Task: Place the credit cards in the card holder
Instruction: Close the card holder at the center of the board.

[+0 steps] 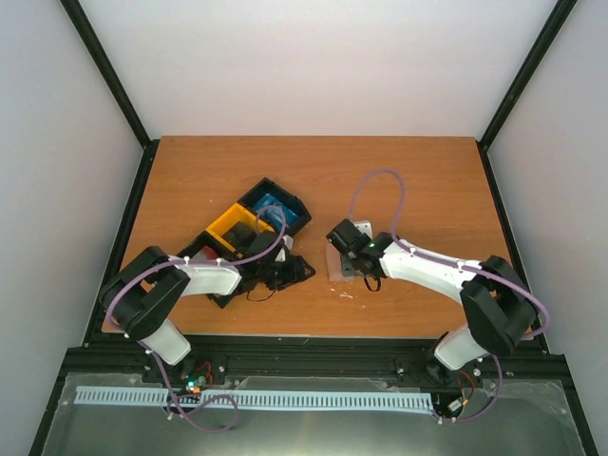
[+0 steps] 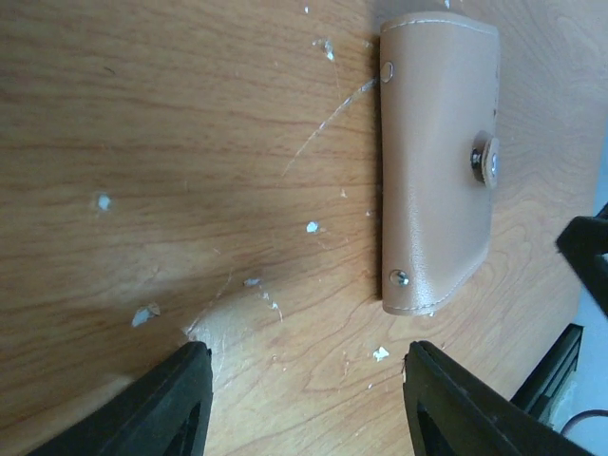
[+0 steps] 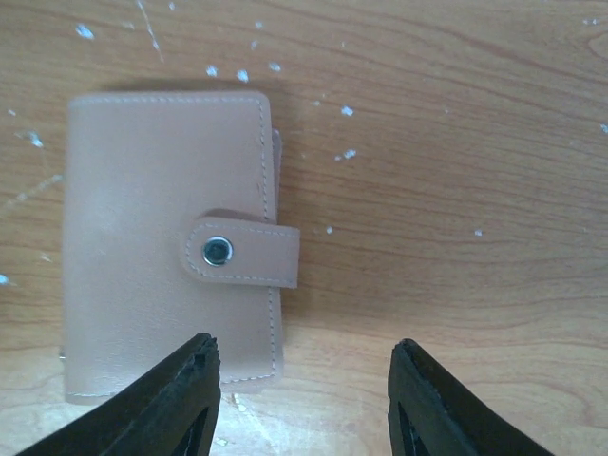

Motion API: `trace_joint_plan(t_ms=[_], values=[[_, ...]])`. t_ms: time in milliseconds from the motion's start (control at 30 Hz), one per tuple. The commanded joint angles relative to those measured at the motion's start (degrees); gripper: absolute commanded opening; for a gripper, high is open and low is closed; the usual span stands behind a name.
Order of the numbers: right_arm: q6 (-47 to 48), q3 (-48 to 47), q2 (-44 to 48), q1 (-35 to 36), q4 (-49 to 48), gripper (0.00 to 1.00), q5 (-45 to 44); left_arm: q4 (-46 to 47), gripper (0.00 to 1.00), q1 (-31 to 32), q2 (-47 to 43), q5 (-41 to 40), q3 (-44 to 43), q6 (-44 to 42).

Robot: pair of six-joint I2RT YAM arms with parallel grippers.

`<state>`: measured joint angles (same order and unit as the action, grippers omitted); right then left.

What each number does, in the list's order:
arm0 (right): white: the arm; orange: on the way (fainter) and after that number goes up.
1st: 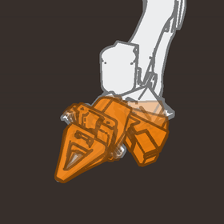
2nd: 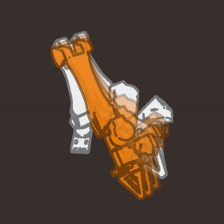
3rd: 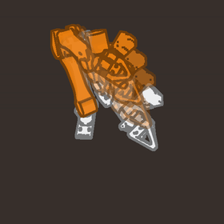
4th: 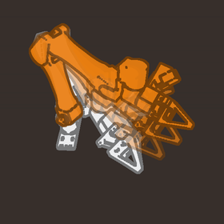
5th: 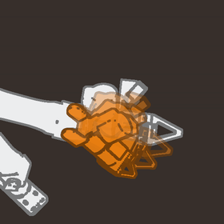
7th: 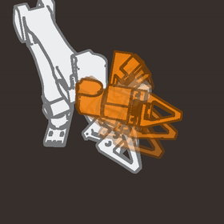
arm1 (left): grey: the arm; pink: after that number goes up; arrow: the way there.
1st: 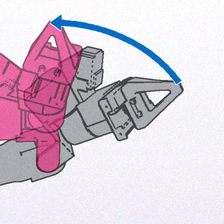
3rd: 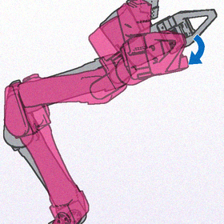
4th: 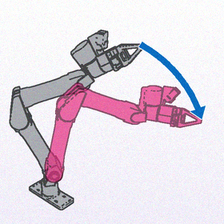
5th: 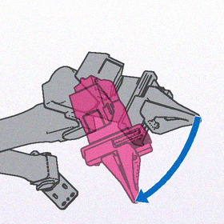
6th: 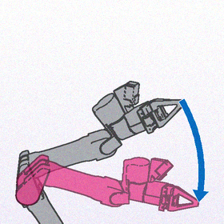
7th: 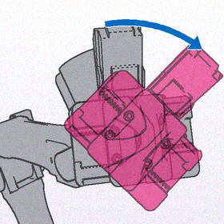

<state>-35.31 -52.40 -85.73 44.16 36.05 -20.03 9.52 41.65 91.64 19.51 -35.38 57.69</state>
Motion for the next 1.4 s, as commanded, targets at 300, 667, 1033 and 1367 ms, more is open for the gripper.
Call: trace_joint_plan(t_ms=[300, 667, 1033, 1367], values=[[2.24, -9.3, -10.83, 4.56, 3.24, 0.45, -6.23, 8.1, 0.55, 0.54, -3.46, -2.34, 6.36, 9.08], [2.82, -12.03, -16.83, 5.14, 2.86, 0.4, -7.61, 7.89, 0.54, 0.22, -2.58, -2.12, 6.21, 8.34], [1.59, -13.76, -18.68, 5.32, 3.94, 0.27, -11.42, 7.94, 0.52, -0.13, -1.45, -1.32, 5.86, 7.32], [1.43, -15.07, -19.38, 5.41, 3.96, 0.15, -11.62, 6.61, 0.51, -0.55, -1.79, -1.6, 5.58, 6.35]])
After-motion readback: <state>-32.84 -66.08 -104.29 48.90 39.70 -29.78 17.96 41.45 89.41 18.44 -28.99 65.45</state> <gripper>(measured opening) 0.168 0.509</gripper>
